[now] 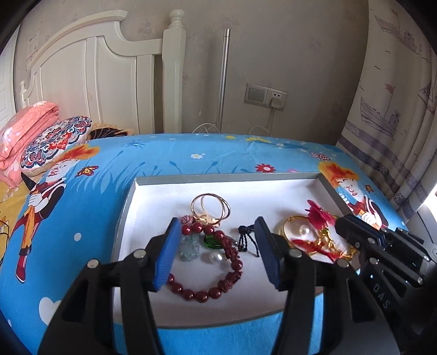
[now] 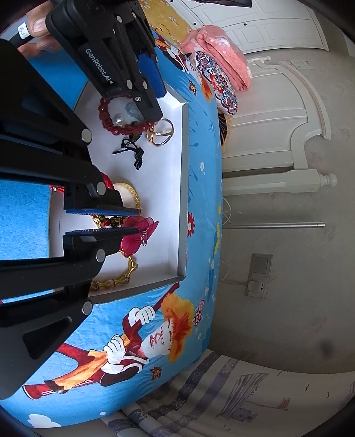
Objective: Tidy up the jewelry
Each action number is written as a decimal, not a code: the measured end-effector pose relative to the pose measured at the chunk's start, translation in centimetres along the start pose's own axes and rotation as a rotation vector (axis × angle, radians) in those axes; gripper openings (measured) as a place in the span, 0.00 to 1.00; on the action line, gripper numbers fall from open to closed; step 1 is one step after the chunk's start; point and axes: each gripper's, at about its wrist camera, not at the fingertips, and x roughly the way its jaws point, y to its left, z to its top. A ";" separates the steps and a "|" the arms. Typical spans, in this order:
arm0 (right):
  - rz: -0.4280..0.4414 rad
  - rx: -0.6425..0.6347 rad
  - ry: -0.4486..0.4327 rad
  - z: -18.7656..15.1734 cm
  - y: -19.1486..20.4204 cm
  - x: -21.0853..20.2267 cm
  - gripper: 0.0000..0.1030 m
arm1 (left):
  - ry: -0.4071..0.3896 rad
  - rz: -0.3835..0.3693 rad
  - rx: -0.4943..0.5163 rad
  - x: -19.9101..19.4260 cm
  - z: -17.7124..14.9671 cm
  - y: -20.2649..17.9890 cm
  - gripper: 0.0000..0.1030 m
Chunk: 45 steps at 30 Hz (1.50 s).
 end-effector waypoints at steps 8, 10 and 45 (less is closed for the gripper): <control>-0.014 0.020 -0.034 -0.9 -0.4 -2.4 0.51 | -0.020 0.000 -0.025 -3.5 -1.8 -0.2 0.72; -0.007 0.031 -0.037 -1.2 -0.6 -3.1 0.51 | -0.025 -0.003 -0.028 -4.8 -2.8 -0.5 0.80; -0.037 0.088 -0.068 -8.0 -3.1 -12.5 0.65 | -0.076 0.103 -0.024 -13.6 -8.3 -2.6 0.96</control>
